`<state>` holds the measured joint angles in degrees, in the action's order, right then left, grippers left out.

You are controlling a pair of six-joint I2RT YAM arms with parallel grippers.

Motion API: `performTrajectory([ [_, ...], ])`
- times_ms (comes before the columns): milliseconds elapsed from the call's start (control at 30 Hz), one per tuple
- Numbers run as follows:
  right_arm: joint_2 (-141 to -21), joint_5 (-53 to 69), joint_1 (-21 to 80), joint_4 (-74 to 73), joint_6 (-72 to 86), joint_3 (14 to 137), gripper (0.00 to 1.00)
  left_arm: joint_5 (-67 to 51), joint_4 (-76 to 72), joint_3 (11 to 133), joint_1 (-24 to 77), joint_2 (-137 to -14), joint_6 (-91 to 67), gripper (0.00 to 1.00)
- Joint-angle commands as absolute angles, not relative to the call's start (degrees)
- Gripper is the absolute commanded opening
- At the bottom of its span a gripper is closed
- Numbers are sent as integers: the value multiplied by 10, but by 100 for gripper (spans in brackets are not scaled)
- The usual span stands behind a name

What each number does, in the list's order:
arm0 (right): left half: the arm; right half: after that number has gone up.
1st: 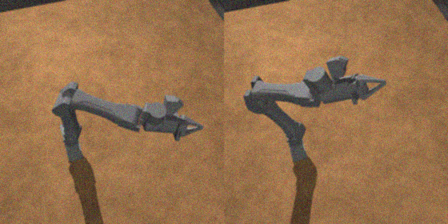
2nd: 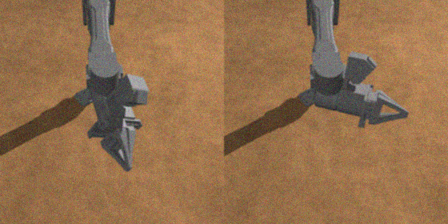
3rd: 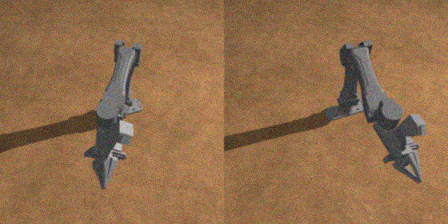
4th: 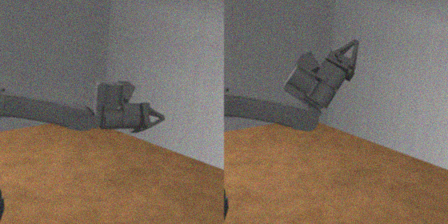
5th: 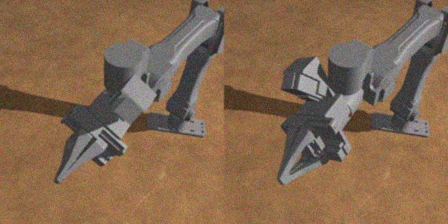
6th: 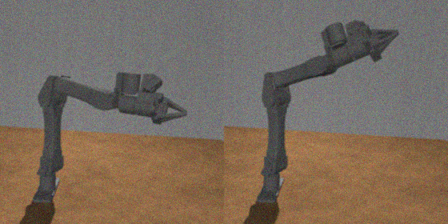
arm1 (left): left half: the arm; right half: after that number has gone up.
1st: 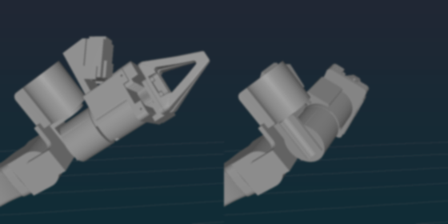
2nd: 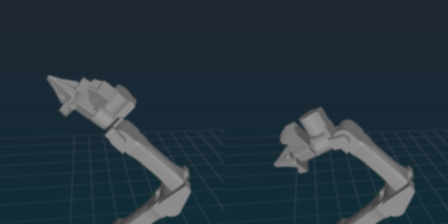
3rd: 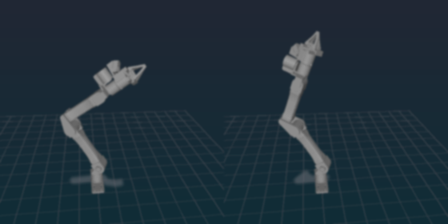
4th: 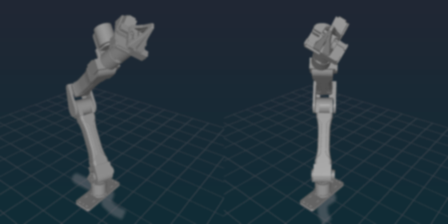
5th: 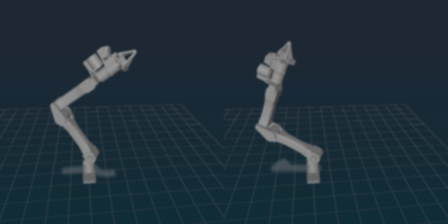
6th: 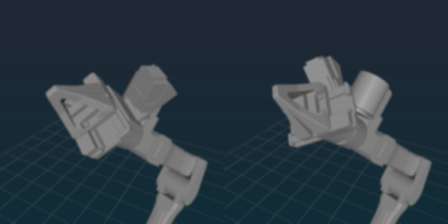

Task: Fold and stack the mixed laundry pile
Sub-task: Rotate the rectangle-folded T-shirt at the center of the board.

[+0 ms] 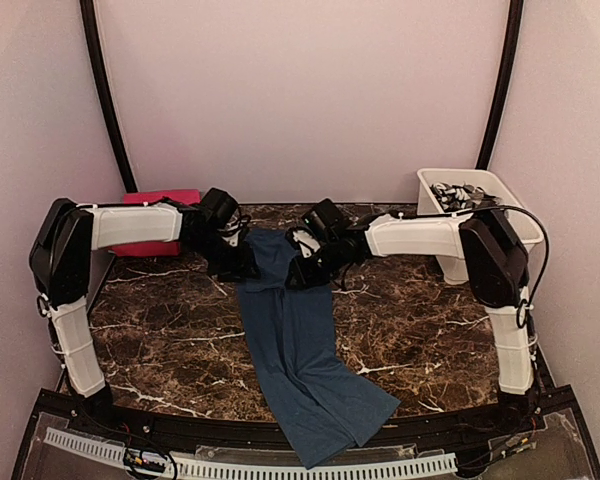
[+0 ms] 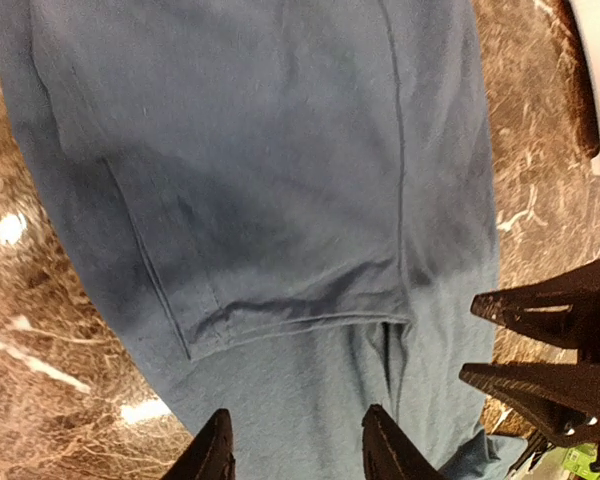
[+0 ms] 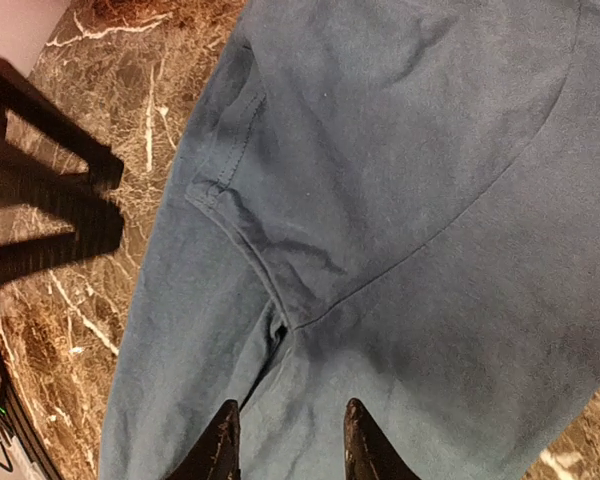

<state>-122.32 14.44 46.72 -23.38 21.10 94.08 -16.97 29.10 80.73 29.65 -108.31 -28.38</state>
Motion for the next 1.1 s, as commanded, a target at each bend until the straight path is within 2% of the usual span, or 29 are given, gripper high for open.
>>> performTrajectory([
  [0, -1265, 153, 460, -229, 199, 975, 32, -175, 237, 773, 321, -1104, -307, 42],
  [133, -1280, 149, 439, -226, 201, 966, 30, -152, 244, 777, 322, -1142, -307, 40],
  [333, -1308, 143, 393, -231, 197, 976, 29, -105, 306, 884, 304, -1222, -284, 37],
  [567, -1387, 153, 348, -268, 207, 1092, 30, -99, 427, 1188, 271, -1413, -230, 35],
  [733, -1444, 145, 308, -313, 223, 1211, 30, -113, 526, 1476, 235, -1551, -205, 35],
  [800, -1453, 149, 295, -319, 229, 1234, 30, -135, 532, 1536, 215, -1585, -204, 36],
  [933, -1428, 192, 292, -308, 219, 1238, 36, -146, 504, 1518, 197, -1536, -188, 42],
  [1067, -1314, 209, 302, -264, 216, 1152, 44, -130, 495, 1427, 197, -1423, -186, 47],
])
